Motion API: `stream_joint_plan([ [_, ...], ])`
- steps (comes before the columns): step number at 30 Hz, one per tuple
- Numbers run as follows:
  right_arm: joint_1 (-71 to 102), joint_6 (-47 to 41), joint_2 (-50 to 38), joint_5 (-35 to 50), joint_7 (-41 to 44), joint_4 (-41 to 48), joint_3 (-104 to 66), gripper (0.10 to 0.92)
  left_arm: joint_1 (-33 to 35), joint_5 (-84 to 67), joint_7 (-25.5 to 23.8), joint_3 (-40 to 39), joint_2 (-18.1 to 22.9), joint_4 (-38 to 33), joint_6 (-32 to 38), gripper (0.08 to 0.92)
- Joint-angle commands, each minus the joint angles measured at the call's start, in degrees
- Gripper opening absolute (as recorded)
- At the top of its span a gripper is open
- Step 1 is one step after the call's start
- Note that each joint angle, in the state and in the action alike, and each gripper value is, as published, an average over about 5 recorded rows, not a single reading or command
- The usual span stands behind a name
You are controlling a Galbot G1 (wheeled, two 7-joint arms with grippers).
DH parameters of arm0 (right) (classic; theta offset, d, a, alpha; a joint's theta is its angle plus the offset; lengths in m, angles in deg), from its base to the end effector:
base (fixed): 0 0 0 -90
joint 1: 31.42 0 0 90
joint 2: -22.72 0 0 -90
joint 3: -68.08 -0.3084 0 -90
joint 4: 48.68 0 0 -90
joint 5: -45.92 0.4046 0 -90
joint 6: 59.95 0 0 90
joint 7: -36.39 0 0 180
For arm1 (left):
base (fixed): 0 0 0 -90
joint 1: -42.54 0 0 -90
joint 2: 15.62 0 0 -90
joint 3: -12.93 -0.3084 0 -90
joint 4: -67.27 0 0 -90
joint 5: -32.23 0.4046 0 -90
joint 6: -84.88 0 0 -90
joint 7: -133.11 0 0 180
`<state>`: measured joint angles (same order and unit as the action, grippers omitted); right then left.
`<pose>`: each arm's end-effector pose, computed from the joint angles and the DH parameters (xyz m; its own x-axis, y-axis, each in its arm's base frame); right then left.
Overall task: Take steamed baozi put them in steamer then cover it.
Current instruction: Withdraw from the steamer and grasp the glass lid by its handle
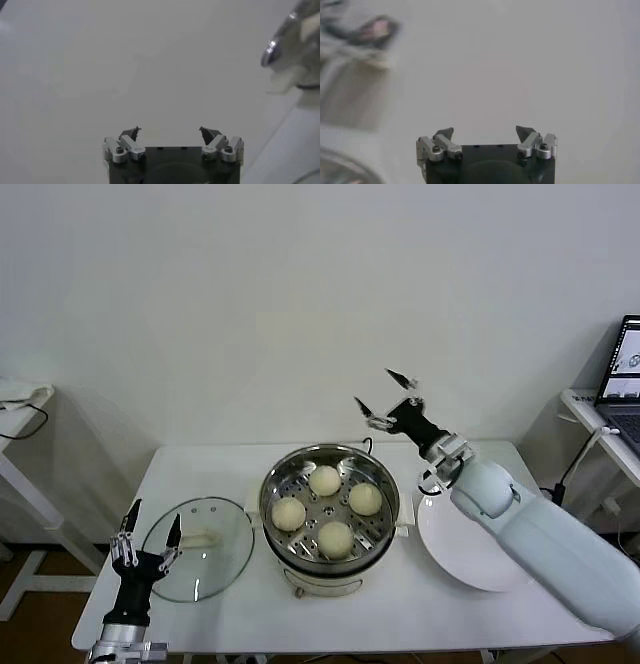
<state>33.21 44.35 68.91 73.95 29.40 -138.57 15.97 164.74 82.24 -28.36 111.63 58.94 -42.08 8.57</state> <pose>0.4578 -0.0347 -0.2202 -0.8841 -0.4086 -0.2268 -0.3225 0.8847 -0.3365 0.2380 0.1021 -0.3303 -0.9805 0.0399 -0.1922 -0.1585 0.4172 0.8949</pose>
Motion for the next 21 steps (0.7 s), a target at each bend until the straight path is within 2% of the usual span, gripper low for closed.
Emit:
stream_joint_plan([
  [1,28.9,5.1,10.1,-1.5,-6.3,0.9,-27.5,0.823,-1.0,18.8,-3.0,1.0,-3.3,9.3,1.8,0.823],
  [11,34.1,5.8,17.8,-4.4,-5.1,0.6,-30.8,0.823,-3.2,28.1,-2.2,-1.8,-3.0,13.7,1.4,0.823],
  [21,35.9,6.1,20.1,-6.8,-4.5,0.8,-31.0,0.823,-8.6,30.7,0.5,-2.1,-2.6,19.4,1.1,0.823],
])
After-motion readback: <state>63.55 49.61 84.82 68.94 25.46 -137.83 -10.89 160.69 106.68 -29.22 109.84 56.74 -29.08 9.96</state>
